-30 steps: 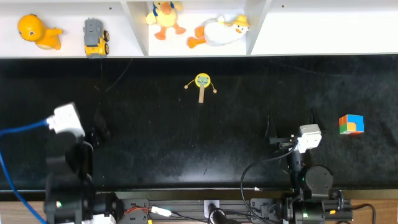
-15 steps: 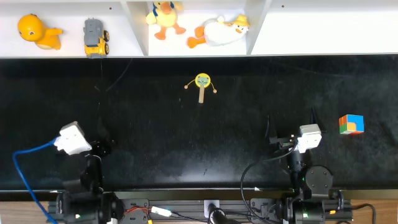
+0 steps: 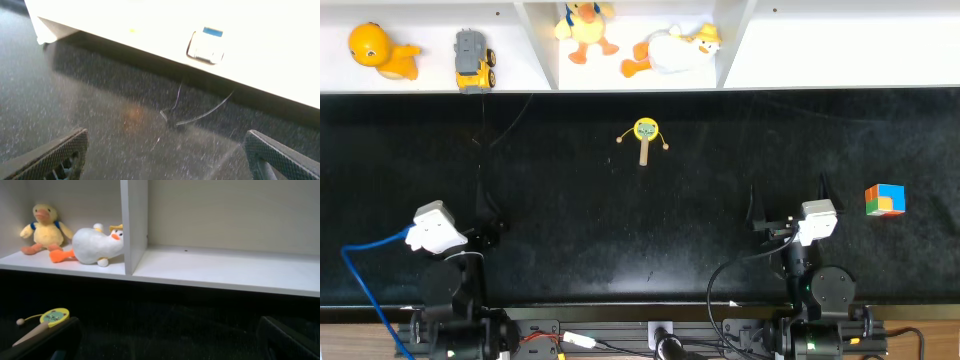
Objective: Store Toys
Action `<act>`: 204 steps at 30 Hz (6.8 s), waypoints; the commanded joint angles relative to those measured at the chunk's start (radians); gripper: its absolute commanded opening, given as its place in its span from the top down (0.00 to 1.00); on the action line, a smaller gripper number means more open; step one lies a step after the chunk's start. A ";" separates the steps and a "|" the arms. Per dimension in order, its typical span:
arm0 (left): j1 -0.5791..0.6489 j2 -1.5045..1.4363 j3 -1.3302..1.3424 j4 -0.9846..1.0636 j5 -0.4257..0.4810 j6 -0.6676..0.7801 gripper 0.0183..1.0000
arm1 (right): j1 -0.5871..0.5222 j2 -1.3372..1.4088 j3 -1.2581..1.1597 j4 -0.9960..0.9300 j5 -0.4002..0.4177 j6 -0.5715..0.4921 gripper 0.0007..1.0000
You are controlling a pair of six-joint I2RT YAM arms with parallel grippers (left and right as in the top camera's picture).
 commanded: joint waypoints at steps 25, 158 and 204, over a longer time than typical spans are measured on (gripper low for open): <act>-0.076 -0.028 -0.078 0.151 0.100 0.035 0.00 | -0.002 -0.009 -0.013 0.005 0.011 0.004 0.00; -0.073 -0.028 -0.078 0.151 0.099 0.159 0.00 | 0.610 1.494 0.973 -0.436 -0.014 0.263 0.13; -0.073 -0.028 -0.078 0.151 0.099 0.159 0.00 | 0.671 1.972 1.289 -0.513 0.159 0.492 0.63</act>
